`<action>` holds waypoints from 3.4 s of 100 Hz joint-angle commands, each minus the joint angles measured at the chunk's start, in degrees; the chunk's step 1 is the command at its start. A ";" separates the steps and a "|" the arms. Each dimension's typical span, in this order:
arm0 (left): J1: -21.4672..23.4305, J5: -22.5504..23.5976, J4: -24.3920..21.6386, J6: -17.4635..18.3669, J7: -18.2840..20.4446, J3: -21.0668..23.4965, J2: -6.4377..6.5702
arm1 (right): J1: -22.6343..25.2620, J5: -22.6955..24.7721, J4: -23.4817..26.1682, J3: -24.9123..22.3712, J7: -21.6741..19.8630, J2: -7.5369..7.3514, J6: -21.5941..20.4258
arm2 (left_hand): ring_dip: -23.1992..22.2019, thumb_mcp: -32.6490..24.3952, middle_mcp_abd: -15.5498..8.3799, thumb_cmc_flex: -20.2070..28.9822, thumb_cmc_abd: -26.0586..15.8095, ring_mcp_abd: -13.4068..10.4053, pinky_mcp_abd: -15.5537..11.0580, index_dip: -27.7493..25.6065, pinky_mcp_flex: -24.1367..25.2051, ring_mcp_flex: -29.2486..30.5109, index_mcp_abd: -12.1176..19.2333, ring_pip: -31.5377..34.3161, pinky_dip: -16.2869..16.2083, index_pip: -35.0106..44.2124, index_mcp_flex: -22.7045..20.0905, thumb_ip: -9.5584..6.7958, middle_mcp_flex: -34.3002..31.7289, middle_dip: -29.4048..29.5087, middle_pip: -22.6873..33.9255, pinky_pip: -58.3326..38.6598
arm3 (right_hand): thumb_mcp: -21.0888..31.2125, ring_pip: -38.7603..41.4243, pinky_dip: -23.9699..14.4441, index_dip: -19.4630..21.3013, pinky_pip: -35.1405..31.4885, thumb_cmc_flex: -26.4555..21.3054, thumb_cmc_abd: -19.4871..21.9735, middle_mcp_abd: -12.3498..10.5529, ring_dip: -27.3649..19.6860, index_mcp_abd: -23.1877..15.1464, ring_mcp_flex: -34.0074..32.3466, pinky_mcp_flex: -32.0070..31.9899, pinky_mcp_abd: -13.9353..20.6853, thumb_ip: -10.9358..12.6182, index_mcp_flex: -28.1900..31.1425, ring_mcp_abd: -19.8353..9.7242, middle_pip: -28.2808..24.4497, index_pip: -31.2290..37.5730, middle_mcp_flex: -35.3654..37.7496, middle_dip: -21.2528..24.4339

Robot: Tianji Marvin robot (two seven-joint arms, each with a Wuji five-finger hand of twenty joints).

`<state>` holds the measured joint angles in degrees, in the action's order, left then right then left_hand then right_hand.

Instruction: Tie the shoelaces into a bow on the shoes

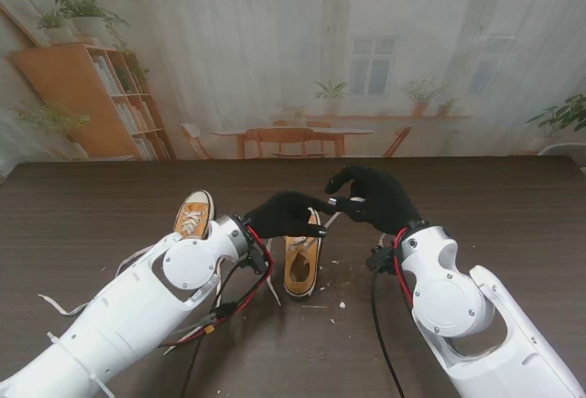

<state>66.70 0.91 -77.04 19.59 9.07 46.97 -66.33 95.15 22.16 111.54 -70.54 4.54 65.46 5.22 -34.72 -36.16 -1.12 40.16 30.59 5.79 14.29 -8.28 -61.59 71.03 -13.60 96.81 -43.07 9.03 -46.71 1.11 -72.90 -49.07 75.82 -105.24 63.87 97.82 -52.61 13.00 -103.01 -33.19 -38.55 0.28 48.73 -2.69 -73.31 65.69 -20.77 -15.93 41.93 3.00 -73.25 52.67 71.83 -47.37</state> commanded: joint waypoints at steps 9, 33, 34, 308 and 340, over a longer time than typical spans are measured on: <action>-1.30 -0.81 0.75 0.22 0.80 -1.63 -1.30 | -0.18 -0.12 0.23 0.50 -0.18 0.32 -0.53 | -0.31 1.56 -0.92 5.71 -0.70 -0.46 -11.12 -4.33 -1.83 1.84 10.32 1.82 0.43 9.43 -3.63 2.92 -2.89 1.48 1.89 -14.74 | 2.53 4.25 0.31 -1.20 -16.12 -1.43 -1.05 0.44 -0.05 -0.71 -1.76 1.99 -0.21 -0.26 1.15 -0.97 -0.21 0.60 1.67 -1.17; -2.27 0.38 1.14 -1.26 0.44 -3.41 -1.66 | 0.34 -2.10 0.53 0.38 -0.33 0.40 -1.37 | -0.13 11.52 -0.35 13.49 -2.93 0.53 -9.43 -6.54 -1.63 1.82 15.46 1.60 1.09 38.67 -4.86 2.01 -2.28 2.01 2.70 -14.74 | 2.39 4.28 0.38 -1.14 -16.15 -1.76 -1.32 0.59 -0.12 -1.50 -1.76 1.99 -0.21 -0.49 1.97 -0.97 -0.06 1.78 1.69 -1.32; -2.21 0.56 1.09 -1.43 0.20 -3.39 -1.70 | 0.40 -2.26 0.57 0.34 -0.40 0.39 -1.43 | -0.12 11.53 -0.32 13.49 -2.97 0.57 -9.40 -6.62 -1.63 1.81 15.33 1.59 1.10 38.85 -4.85 2.04 -2.28 2.01 2.72 -14.74 | 2.40 4.28 0.38 -1.15 -16.15 -1.80 -1.32 0.59 -0.13 -1.54 -1.76 1.98 -0.21 -0.49 1.95 -0.97 -0.06 1.79 1.69 -1.32; 19.52 8.06 -16.46 -9.75 -6.02 18.38 0.98 | -1.74 21.30 -15.13 5.78 18.24 1.09 -2.21 | -0.13 14.00 -0.85 14.64 -6.17 -0.15 -8.54 -4.28 -1.62 1.83 7.24 2.01 0.51 29.90 -2.03 0.89 -2.99 1.90 2.68 -14.74 | -0.03 -48.36 17.20 -2.90 29.69 14.52 7.50 0.02 -21.94 -5.08 27.33 -40.43 2.49 7.58 -36.94 6.10 14.69 -11.69 -40.22 10.26; 20.99 8.08 -18.26 -9.37 -7.48 20.79 0.77 | -1.75 4.81 -17.53 4.83 15.82 2.84 -10.69 | -0.11 13.65 -0.74 15.62 -6.59 0.03 -8.33 -4.65 -1.58 1.82 7.30 2.02 0.45 29.85 -2.50 0.85 -3.12 1.96 2.69 -14.74 | 0.42 -74.90 29.82 -2.61 47.49 14.29 7.21 -0.80 -32.05 -6.31 30.25 -49.11 3.66 7.55 -35.42 5.65 34.45 -11.38 -39.86 27.06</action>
<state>87.56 9.41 -93.98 10.09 1.18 67.25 -65.59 93.37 28.65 94.86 -65.50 21.96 67.75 -4.64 -34.72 -23.64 -0.44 53.34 25.35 6.38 14.34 -12.78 -61.59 71.03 -7.89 96.80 -42.50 39.20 -49.46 2.91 -73.48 -47.55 75.98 -105.34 63.14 27.22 -25.77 9.18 -59.18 -18.00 -30.92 1.05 18.81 -6.76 -45.70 19.24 -19.09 -9.51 7.59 9.86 -42.13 41.03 33.22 -22.06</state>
